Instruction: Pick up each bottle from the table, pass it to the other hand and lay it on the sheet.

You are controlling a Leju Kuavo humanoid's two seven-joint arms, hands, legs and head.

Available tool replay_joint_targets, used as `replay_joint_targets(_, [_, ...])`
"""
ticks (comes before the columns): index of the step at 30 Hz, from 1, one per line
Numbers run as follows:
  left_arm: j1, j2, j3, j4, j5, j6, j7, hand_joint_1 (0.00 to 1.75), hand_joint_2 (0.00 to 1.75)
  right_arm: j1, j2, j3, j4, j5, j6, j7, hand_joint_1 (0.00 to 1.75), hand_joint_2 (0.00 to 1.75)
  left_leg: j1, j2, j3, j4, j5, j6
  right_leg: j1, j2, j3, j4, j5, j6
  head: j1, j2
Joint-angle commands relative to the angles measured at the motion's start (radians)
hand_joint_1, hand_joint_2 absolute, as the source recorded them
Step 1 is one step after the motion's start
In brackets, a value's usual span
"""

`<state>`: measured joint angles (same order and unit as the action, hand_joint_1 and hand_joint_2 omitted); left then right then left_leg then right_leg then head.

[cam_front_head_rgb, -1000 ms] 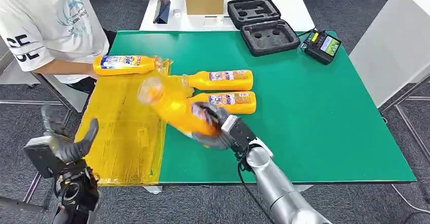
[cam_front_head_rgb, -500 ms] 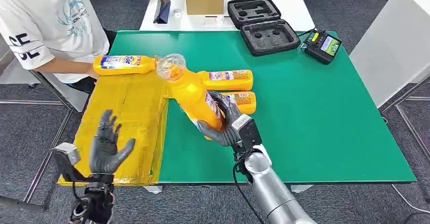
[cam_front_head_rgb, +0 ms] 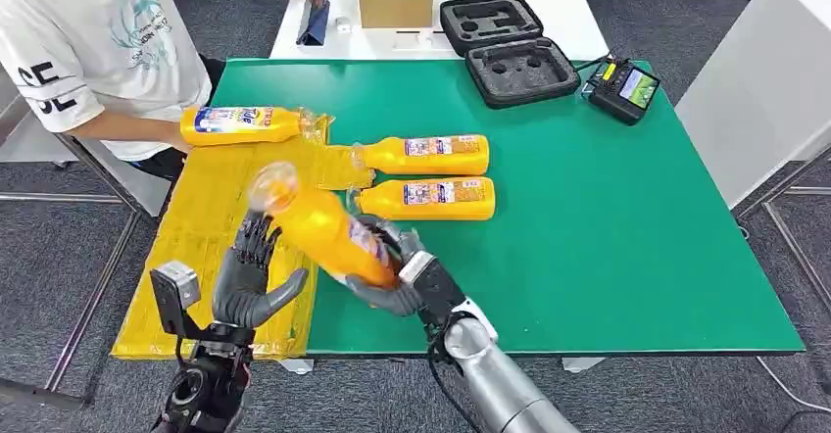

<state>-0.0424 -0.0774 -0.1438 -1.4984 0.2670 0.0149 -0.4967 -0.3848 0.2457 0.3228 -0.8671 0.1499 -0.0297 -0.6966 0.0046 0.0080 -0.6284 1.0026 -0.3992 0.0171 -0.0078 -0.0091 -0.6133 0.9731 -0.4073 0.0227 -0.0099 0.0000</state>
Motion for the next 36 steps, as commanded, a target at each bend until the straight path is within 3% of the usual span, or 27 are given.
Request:
replay_joint_targets(1, [-0.142, 0.034, -0.06, 0.194, 0.046, -0.002, 0.027, 0.0, 1.75, -0.038, 0.024, 0.171, 0.147, 0.034, 0.003, -0.002, 1.75, 1.75, 0.001, -0.003, 0.006, -0.001, -0.001, -0.001, 0.001, -0.001, 0.006, -0.001, -0.002, -0.001, 0.0, 0.0])
replay_joint_targets(17, [-0.122, 0.069, -0.176, 0.151, 0.119, -0.11, 0.097, 0.0, 1.75, -0.076, 0.012, 0.134, 0.221, -0.04, -0.012, 0.005, 1.75, 1.75, 0.0, -0.002, 0.003, -0.001, -0.001, -0.001, 0.0, -0.001, 0.003, -0.001, -0.001, -0.001, 0.0, 0.0])
replay_joint_targets(24, [-0.142, 0.085, -0.223, 0.163, 0.008, -0.037, 0.081, 0.0, 1.75, -0.057, 0.006, 0.108, 0.172, -0.054, -0.021, 0.014, 1.75, 1.75, 0.0, -0.002, 0.003, -0.001, -0.001, -0.001, 0.0, -0.001, 0.003, -0.001, -0.001, 0.0, 0.0, 0.0])
replay_joint_targets(28, [-0.144, 0.107, -0.244, 0.146, -0.113, -0.005, 0.06, 0.0, 1.75, -0.053, -0.002, 0.086, 0.148, -0.066, -0.027, 0.015, 1.75, 1.75, 0.001, -0.003, 0.01, -0.001, -0.004, -0.001, 0.001, -0.001, 0.01, -0.001, -0.004, -0.001, 0.0, 0.0])
replay_joint_targets(30, [-0.148, 0.127, -0.263, 0.127, -0.238, 0.017, 0.047, 0.0, 1.75, -0.053, -0.006, 0.074, 0.133, -0.076, -0.025, 0.018, 1.75, 1.75, 0.0, -0.001, 0.002, 0.0, 0.0, -0.001, 0.0, -0.001, 0.002, 0.0, -0.001, 0.0, 0.0, 0.0])
replay_joint_targets(36, [-0.125, 0.148, -0.278, 0.111, -0.368, -0.034, 0.076, 0.0, 1.75, -0.054, -0.017, 0.051, 0.096, -0.089, -0.022, 0.024, 1.75, 1.75, 0.0, -0.001, 0.006, 0.0, -0.003, -0.001, 0.0, 0.0, 0.006, 0.0, -0.003, -0.001, 0.0, 0.0])
